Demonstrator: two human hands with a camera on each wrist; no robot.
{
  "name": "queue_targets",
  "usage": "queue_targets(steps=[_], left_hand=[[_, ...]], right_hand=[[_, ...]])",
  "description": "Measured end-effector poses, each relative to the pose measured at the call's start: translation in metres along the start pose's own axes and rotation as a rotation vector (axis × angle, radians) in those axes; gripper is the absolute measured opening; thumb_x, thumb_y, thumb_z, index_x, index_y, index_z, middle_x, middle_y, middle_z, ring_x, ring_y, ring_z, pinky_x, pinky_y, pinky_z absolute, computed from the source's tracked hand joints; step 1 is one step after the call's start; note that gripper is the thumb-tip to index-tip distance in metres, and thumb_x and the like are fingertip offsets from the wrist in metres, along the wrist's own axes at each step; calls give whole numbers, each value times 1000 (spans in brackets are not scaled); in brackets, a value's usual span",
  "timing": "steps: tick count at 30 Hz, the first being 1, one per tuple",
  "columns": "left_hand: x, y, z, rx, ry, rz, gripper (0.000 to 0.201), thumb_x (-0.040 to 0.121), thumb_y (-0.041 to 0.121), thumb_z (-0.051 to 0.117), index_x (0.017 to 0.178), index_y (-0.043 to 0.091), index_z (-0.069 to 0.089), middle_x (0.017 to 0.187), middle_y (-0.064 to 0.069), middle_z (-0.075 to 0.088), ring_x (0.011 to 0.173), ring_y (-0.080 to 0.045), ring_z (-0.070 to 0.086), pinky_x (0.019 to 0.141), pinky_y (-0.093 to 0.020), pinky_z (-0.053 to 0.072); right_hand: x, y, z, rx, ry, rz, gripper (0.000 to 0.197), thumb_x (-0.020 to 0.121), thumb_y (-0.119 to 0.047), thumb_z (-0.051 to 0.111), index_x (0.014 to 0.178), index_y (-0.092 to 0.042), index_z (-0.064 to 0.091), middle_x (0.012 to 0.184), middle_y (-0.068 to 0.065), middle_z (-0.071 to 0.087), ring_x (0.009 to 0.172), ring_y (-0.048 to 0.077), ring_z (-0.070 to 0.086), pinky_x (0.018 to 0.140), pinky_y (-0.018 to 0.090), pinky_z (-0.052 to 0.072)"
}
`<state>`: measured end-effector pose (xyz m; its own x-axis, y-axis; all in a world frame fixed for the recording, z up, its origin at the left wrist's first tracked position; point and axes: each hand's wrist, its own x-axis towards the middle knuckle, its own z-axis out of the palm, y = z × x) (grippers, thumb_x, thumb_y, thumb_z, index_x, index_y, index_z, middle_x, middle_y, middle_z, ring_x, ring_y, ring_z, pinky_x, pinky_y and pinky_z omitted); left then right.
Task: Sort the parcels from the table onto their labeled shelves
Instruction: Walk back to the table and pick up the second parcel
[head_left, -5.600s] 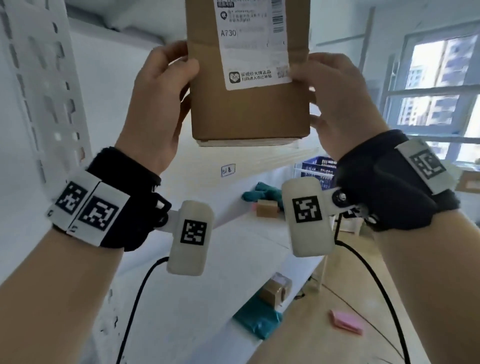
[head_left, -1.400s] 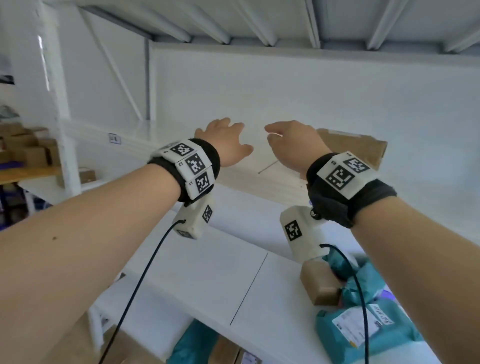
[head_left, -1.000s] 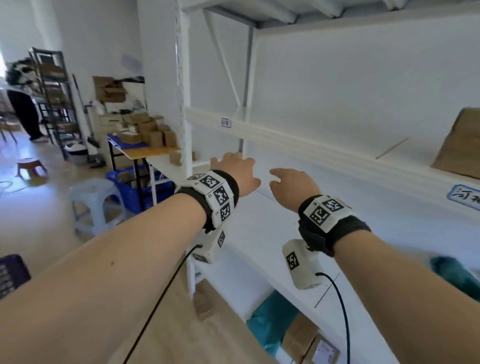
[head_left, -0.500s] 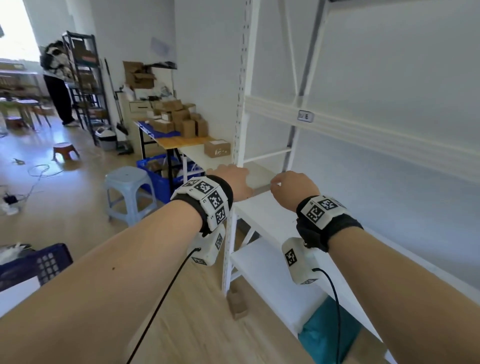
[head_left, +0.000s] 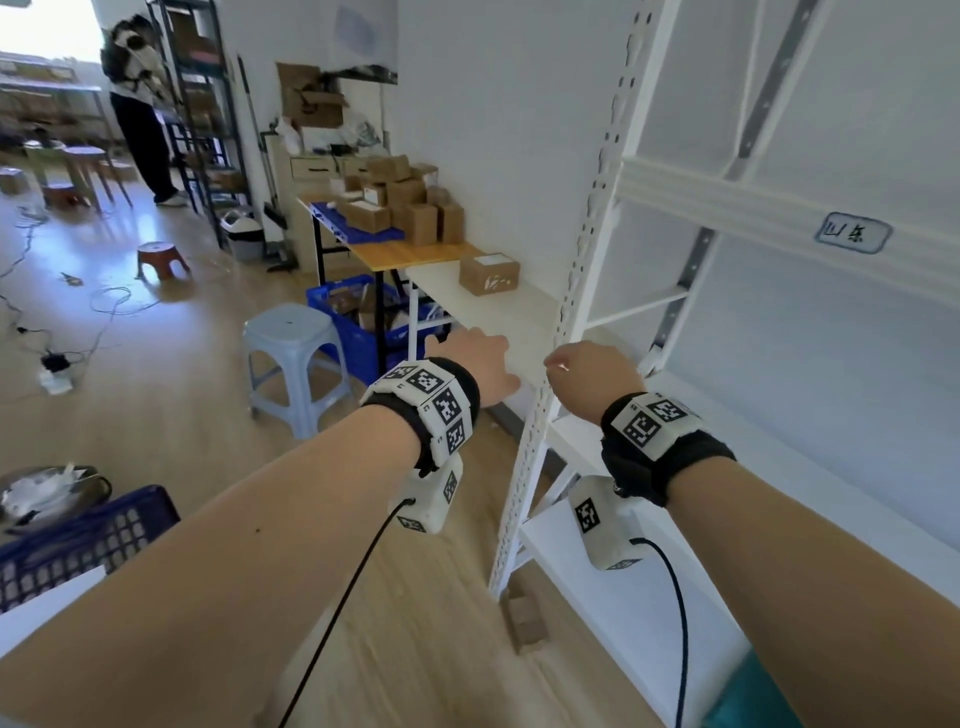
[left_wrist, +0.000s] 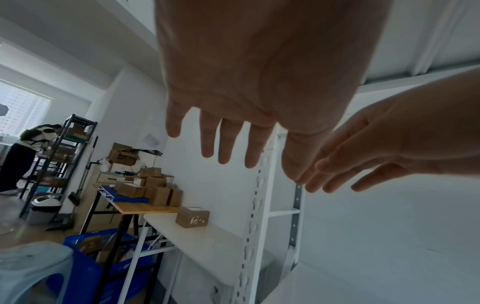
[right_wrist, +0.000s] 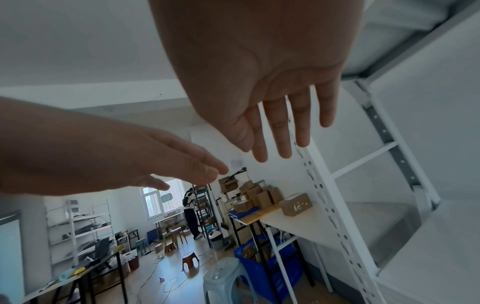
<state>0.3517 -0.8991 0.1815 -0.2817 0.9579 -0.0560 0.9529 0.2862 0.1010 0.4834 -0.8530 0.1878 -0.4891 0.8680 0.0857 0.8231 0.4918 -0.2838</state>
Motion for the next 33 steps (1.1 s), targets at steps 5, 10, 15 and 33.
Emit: queue_targets(steps=[5,10,15,33], left_hand=[[78,-33,4,-6,-9,-33,56,92,43,46,144,24,41,142,-8,49,131,-32,45,104,-48,34],[177,-61,-9,-12,8,-77,58,92,45,46,146,25,38,146,-7,45,134,-31,42,110,-51,31],[269,-83,-26,-73,39,-103,58,91,43,48,146,26,39,148,-7,43,134,-30,43,109,-46,32],[564,-235,-16,-80,-40,5,56,91,40,49,144,23,43,147,-5,45,134,-28,42,109,-45,34]], right_hand=[[92,-8,24,11,-25,-30,38,93,-16,39,120,-14,66,127,10,64,116,30,59,94,34,47],[196,-14,38,43,-46,-68,36,94,-15,41,120,-10,66,129,11,62,117,30,57,94,33,45],[296,-22,42,56,-81,-63,39,92,-13,43,127,-12,60,134,9,59,121,27,55,96,32,43],[602,-84,127,-8,-129,95,39,92,-14,41,125,-17,62,129,8,61,116,28,58,86,31,43]])
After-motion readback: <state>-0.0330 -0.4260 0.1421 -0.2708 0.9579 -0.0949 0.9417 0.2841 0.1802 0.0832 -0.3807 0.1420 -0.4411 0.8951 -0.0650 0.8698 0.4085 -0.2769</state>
